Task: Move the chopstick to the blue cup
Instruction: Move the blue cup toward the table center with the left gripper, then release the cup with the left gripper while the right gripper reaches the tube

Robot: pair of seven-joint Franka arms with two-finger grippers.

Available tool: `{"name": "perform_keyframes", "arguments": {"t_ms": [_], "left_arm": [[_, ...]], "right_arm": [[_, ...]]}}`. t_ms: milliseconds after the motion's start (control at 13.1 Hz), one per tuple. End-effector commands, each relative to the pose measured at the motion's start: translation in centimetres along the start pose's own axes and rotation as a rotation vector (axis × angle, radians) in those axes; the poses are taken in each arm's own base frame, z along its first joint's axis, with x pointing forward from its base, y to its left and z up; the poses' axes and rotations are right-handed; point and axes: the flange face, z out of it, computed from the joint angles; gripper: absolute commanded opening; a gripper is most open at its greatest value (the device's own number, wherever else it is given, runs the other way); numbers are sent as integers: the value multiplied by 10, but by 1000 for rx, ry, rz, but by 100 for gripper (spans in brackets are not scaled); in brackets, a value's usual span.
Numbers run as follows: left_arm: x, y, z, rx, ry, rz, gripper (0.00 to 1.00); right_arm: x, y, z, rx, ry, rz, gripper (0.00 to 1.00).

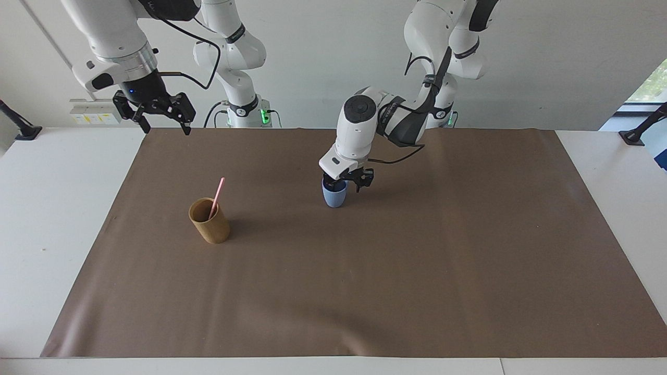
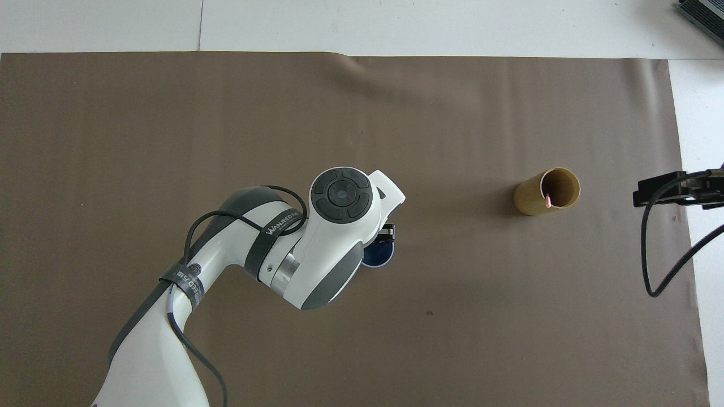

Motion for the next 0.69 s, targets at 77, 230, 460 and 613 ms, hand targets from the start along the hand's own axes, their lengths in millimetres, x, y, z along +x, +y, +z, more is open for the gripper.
{"name": "perform_keyframes", "arguments": {"t_ms": [77,230,460,613], "left_arm": [[-8,-41,-64,24,-5,-39,100],[-6,-77,-99,14,22,-55,100],[-1,-158,-140,13,43,-21,100],[10,-210,-164,13,64,29,100]], "right_arm": [[4,-2,10,4,31,-24,100],[14,-9,27,13,33,-18,100],[43,-23,61,55,44,61,100],[61,-34,87,56,50,129,100]]}}
